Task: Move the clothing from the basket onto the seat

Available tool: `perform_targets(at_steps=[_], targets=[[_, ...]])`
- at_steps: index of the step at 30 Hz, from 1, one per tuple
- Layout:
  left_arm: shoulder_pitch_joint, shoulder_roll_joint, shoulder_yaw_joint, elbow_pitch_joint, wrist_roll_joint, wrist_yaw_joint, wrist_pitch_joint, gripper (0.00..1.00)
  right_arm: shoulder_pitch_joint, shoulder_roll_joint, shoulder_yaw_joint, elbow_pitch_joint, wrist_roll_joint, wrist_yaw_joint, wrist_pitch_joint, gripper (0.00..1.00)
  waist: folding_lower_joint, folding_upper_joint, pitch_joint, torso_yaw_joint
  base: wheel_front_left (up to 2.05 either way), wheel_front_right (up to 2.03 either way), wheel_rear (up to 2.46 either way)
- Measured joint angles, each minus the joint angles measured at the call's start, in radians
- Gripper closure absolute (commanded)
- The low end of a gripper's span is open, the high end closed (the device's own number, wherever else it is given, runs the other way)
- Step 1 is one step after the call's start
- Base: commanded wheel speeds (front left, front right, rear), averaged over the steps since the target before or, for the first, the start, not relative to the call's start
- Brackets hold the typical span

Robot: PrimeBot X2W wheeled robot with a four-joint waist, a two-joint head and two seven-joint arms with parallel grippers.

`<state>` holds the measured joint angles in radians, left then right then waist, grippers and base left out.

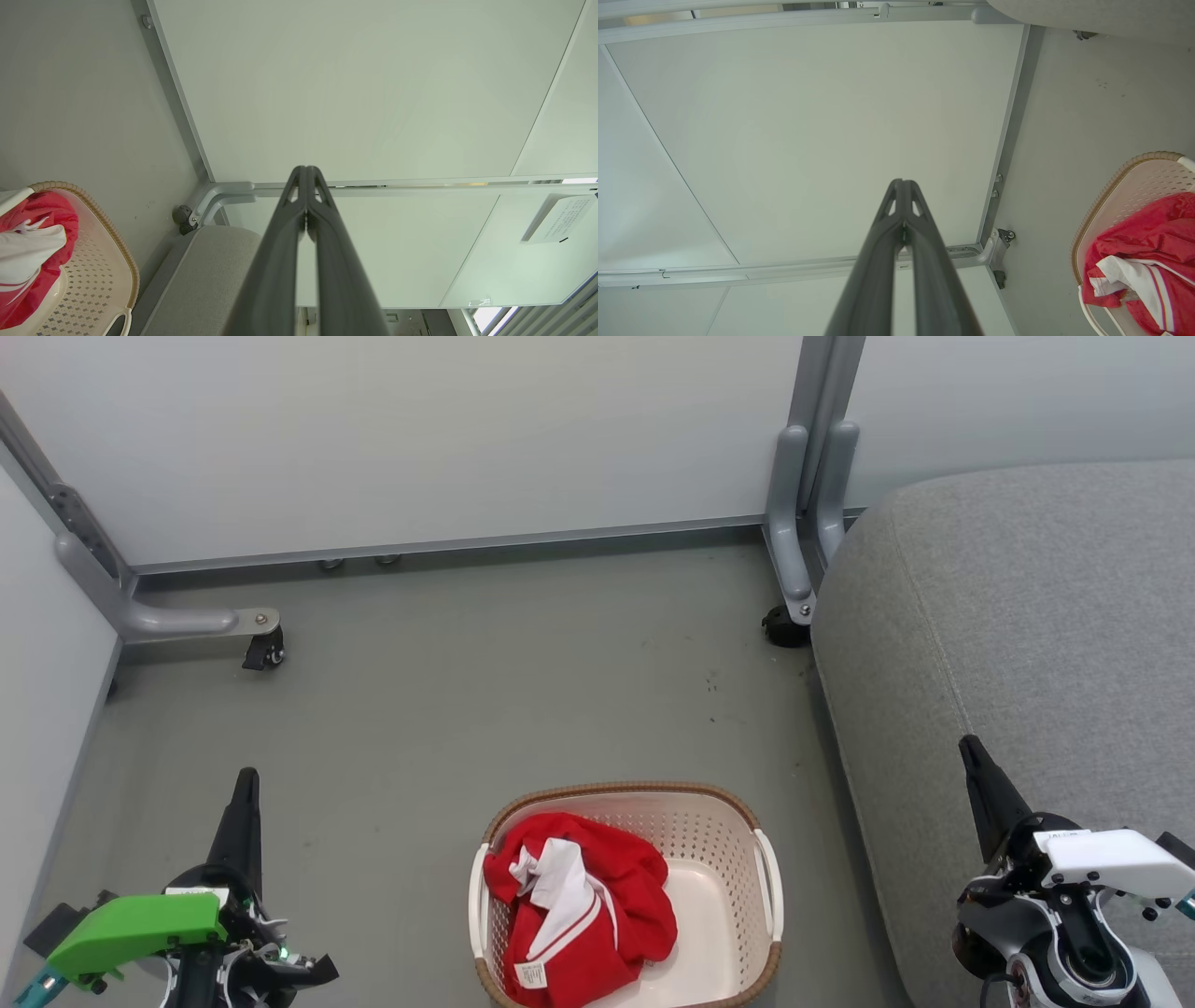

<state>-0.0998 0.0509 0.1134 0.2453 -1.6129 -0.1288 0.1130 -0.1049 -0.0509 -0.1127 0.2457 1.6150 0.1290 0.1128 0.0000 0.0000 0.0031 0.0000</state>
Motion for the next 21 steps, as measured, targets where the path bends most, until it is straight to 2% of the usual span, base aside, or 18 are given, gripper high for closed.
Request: perform_targets(at_steps=[2, 3, 14, 21], targets=[[0.000, 0.000, 0.000, 0.000, 0.000, 0.000, 0.000, 1.00, 0.000, 0.000, 0.000, 0.000, 0.000, 0.000, 0.000, 1.00, 0.0000, 0.0000, 0.000, 0.000, 0.00, 0.00, 0.00], [0.000, 0.000, 0.000, 0.000, 0.000, 0.000, 0.000, 0.00, 0.000, 0.000, 0.000, 0.000, 0.000, 0.000, 0.000, 0.00, 0.0000, 0.0000, 0.000, 0.000, 0.00, 0.00, 0.00], [0.030, -0.007, -0.040, 0.015, 0.013, 0.002, -0.034, 0.00, 0.037, 0.008, 0.031, 0.007, -0.025, -0.006, -0.035, 0.00, 0.0000, 0.0000, 0.000, 0.000, 0.00, 0.00, 0.00], [0.029, 0.000, -0.055, -0.022, 0.149, 0.002, -0.071, 0.00, 0.042, 0.006, 0.027, -0.030, -0.168, -0.006, -0.069, 0.00, 0.0000, 0.0000, -0.001, 0.002, 0.00, 0.00, 0.00]])
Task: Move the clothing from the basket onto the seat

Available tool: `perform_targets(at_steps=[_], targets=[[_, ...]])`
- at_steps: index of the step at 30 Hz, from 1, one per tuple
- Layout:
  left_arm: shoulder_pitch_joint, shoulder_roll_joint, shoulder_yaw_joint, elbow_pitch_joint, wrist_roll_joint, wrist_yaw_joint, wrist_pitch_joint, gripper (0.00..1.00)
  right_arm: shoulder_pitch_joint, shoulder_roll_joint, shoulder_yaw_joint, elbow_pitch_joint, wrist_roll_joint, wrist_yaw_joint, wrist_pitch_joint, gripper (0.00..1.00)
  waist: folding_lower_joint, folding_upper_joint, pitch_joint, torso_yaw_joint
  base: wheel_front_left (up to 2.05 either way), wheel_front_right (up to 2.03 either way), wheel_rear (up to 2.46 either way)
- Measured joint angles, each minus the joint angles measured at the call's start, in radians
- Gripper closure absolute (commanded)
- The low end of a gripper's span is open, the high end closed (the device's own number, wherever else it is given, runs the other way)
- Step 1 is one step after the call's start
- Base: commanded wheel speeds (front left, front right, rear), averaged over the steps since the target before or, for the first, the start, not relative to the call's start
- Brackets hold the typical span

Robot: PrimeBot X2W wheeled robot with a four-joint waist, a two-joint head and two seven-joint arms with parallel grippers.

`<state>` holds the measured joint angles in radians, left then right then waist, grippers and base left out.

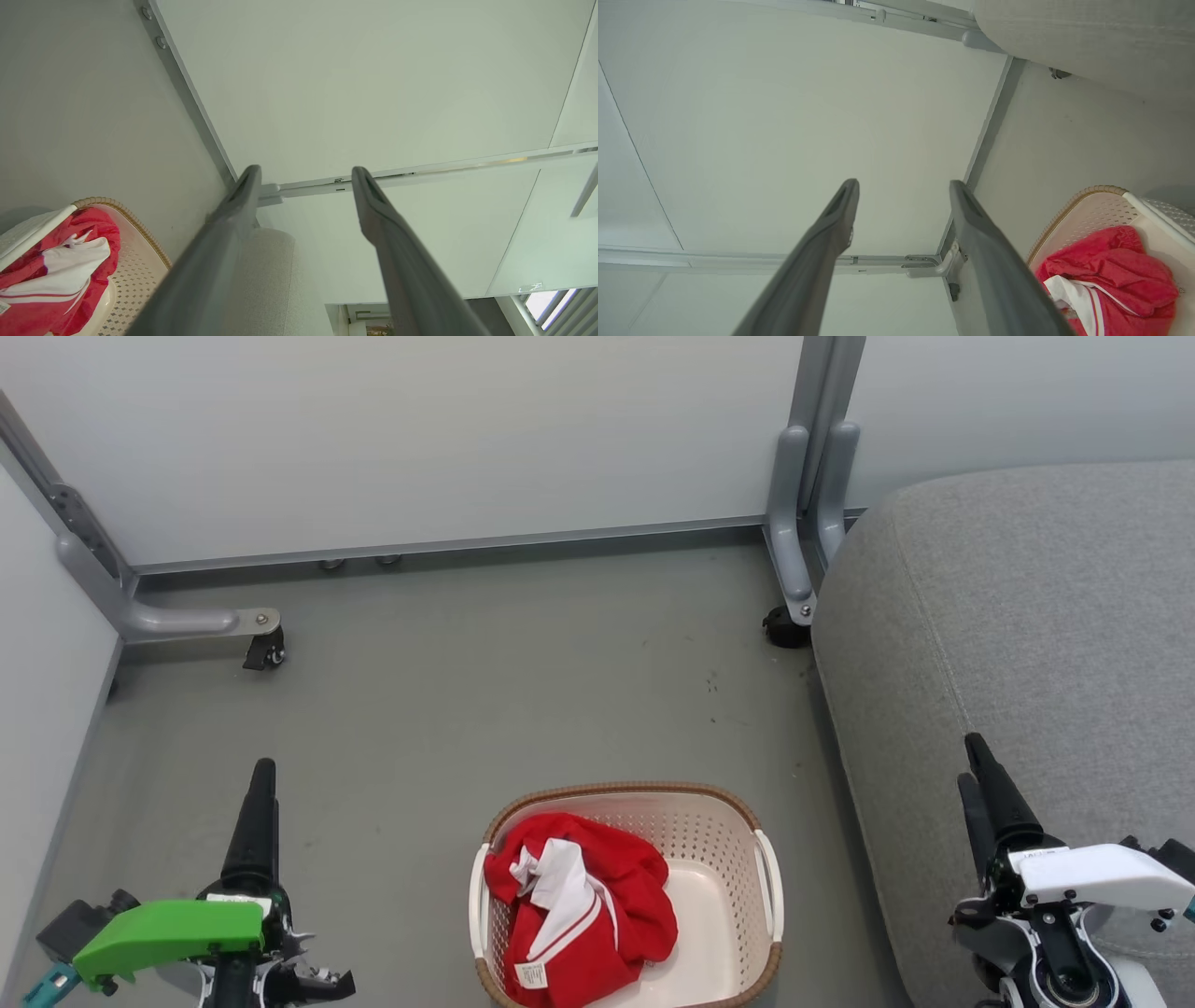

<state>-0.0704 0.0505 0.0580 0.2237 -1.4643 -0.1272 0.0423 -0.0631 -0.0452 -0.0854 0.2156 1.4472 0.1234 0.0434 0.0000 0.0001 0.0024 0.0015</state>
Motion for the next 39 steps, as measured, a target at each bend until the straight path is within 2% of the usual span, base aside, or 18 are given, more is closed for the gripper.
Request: perform_targets(at_steps=[11, 18, 39], targets=[[0.001, 0.004, -0.031, -0.053, 0.301, 0.000, -0.045, 0.00, 0.023, 0.000, 0.004, -0.081, -0.323, 0.000, -0.047, 0.00, 0.0000, 0.0000, -0.004, 0.002, 0.00, 0.00, 0.00], [0.004, 0.007, -0.054, -0.063, 0.454, 0.000, -0.072, 0.00, 0.042, 0.000, 0.022, -0.106, -0.488, 0.001, -0.072, 0.00, 0.0000, 0.0000, -0.005, 0.002, 0.00, 0.00, 0.00], [0.019, 0.030, -0.121, -0.057, 0.772, 0.032, -0.142, 0.00, 0.077, 0.000, 0.070, -0.140, -0.819, 0.001, -0.143, 0.00, 0.0000, 0.0000, -0.010, 0.006, 0.00, 0.00, 0.00]])
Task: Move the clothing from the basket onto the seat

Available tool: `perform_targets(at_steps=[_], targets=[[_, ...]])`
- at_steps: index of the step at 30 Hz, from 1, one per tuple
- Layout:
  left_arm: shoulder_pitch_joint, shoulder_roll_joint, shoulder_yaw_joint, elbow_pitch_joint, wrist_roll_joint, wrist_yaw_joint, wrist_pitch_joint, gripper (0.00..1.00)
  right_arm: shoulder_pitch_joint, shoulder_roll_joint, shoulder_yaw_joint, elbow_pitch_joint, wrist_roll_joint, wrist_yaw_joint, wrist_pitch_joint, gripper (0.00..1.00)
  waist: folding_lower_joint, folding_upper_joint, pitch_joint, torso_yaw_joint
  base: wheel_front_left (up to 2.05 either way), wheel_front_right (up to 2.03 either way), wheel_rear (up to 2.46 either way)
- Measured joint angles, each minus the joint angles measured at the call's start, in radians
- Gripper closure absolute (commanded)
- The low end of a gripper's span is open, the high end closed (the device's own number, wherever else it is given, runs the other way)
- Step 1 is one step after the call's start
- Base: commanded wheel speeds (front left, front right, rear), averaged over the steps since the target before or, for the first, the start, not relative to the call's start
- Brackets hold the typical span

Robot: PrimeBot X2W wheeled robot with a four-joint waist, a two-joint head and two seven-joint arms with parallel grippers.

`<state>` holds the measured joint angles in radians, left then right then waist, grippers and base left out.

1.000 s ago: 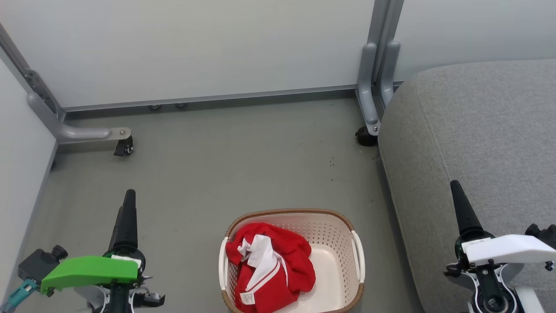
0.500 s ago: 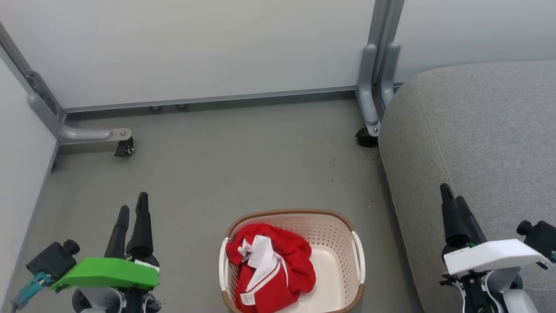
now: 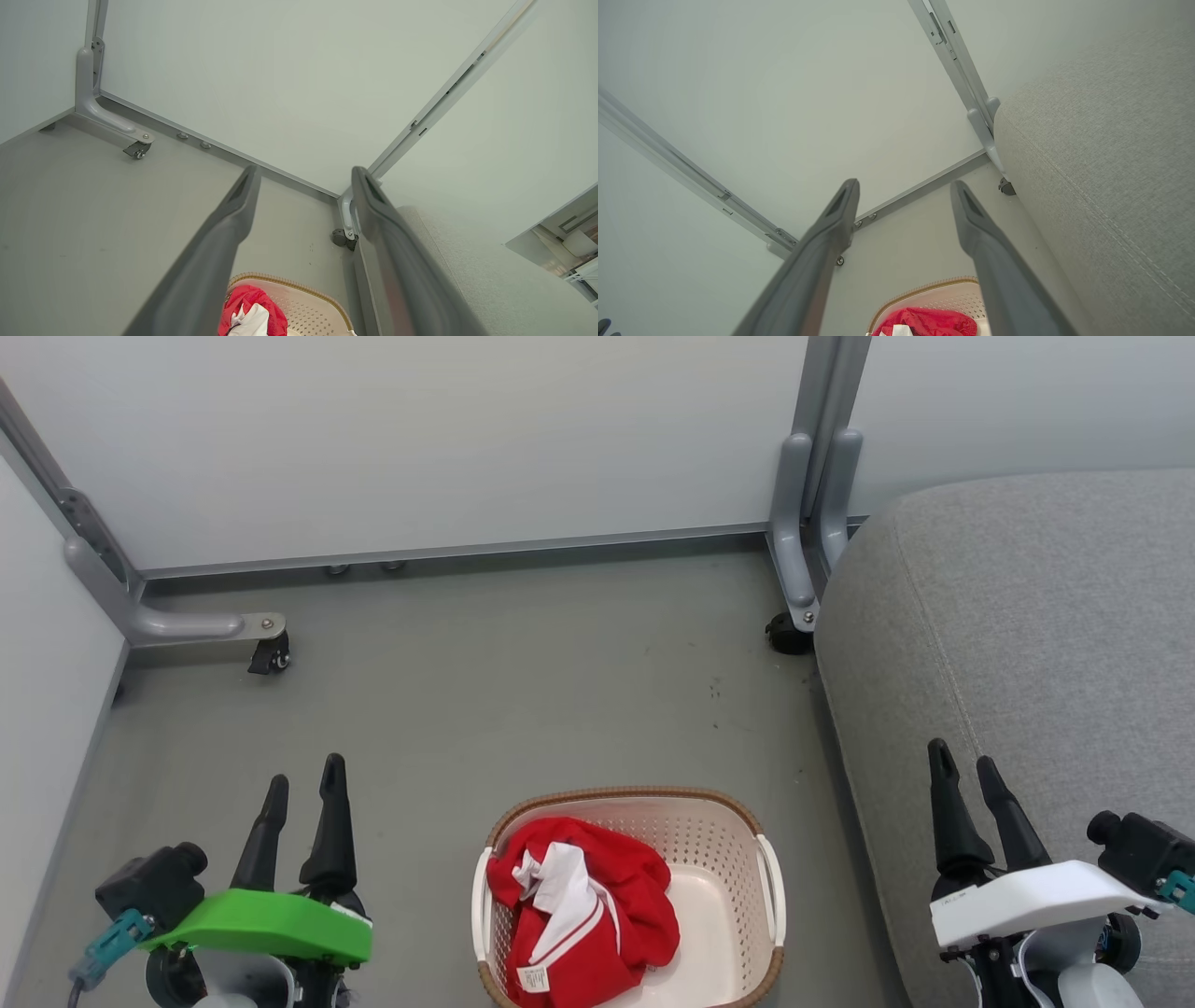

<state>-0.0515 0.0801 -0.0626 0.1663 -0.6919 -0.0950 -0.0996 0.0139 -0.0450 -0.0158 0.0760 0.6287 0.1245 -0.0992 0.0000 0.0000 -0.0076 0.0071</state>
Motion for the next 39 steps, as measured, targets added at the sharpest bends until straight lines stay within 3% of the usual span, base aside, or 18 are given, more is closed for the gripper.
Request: perform_targets(at_steps=[23, 39], targets=[[0.010, 0.013, -0.040, 0.028, 0.258, 0.050, -0.062, 0.00, 0.022, -0.001, 0.042, 0.025, -0.238, 0.003, -0.053, 0.00, 0.0000, 0.0000, -0.008, 0.001, 0.00, 0.00, 0.00], [0.019, 0.019, -0.060, 0.046, 0.399, 0.056, -0.097, 0.00, 0.028, -0.001, 0.060, 0.013, -0.354, 0.004, -0.058, 0.00, 0.0000, 0.0000, -0.007, 0.004, 0.00, 0.00, 0.00]])
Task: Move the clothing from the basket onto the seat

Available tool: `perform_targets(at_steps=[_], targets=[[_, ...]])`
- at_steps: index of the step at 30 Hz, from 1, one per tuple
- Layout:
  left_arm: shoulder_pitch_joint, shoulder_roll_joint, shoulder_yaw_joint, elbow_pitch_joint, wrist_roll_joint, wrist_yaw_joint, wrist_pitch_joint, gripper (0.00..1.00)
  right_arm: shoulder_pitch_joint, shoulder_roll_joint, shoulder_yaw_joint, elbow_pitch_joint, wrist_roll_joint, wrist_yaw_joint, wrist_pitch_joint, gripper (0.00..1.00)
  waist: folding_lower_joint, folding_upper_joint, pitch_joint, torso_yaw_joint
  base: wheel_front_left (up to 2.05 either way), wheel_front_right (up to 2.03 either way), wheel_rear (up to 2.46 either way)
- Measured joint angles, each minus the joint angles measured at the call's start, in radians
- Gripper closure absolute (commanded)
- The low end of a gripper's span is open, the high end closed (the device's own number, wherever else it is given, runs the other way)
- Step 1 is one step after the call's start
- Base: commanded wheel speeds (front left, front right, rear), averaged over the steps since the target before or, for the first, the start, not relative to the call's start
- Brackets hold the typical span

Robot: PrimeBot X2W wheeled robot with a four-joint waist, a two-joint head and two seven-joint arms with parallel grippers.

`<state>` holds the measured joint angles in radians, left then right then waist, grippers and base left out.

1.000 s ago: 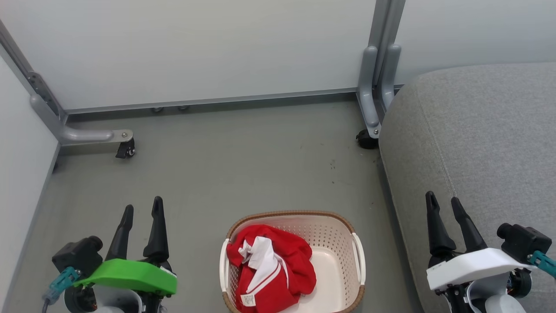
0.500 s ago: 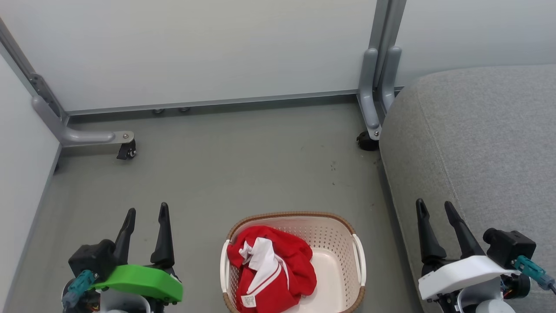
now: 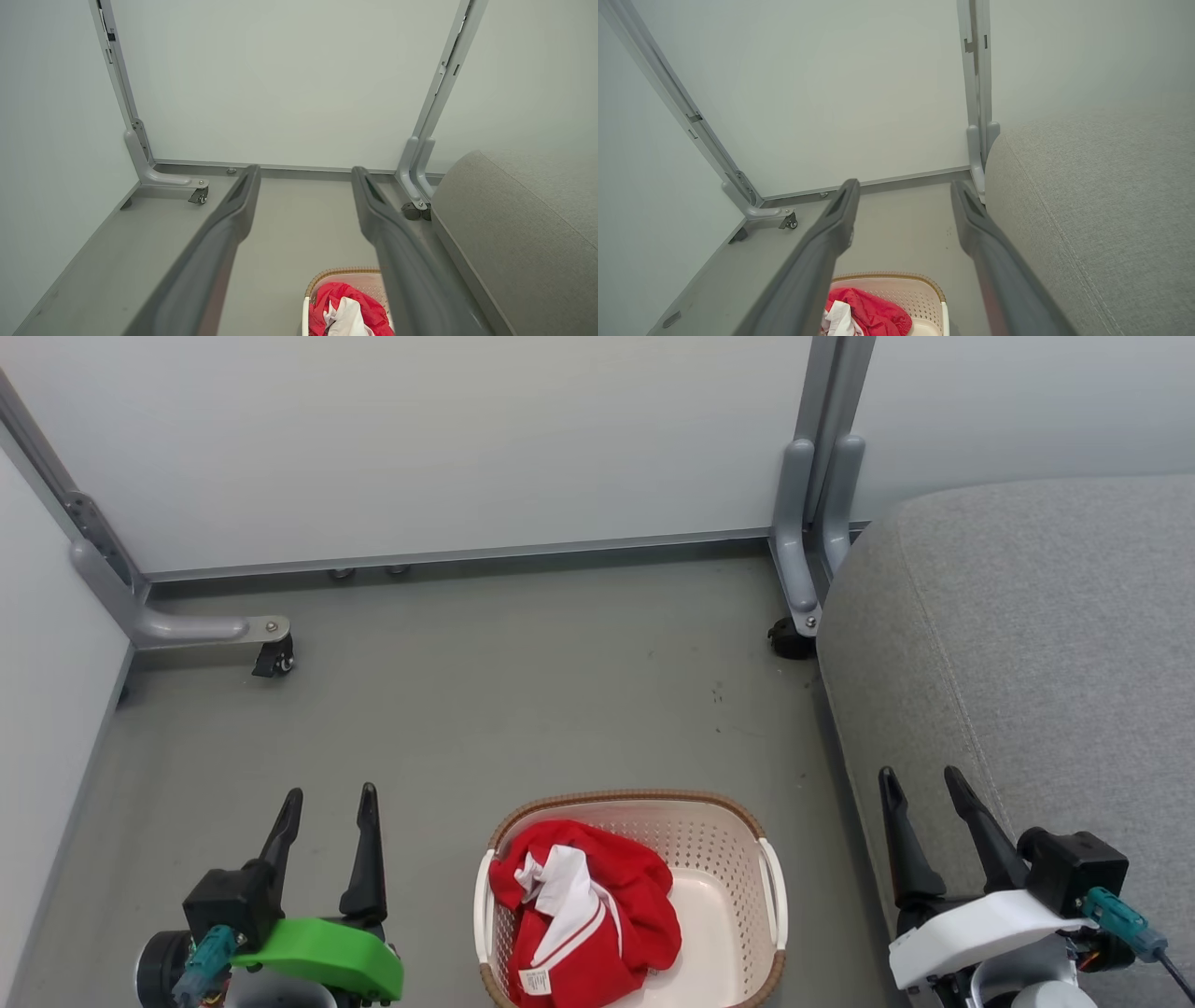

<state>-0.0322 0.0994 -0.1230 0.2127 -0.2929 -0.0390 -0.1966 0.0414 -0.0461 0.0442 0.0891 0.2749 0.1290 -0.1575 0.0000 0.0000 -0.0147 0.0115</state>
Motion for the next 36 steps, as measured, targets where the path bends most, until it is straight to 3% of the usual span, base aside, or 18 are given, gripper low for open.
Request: perform_targets(at_steps=[36], targets=[[0.001, -0.023, 0.002, 0.047, 0.229, -0.040, -0.067, 0.00, 0.027, -0.002, 0.017, -0.023, -0.171, 0.002, -0.044, 0.00, 0.0000, 0.0001, 0.005, 0.012, 0.00, 0.00, 0.00]])
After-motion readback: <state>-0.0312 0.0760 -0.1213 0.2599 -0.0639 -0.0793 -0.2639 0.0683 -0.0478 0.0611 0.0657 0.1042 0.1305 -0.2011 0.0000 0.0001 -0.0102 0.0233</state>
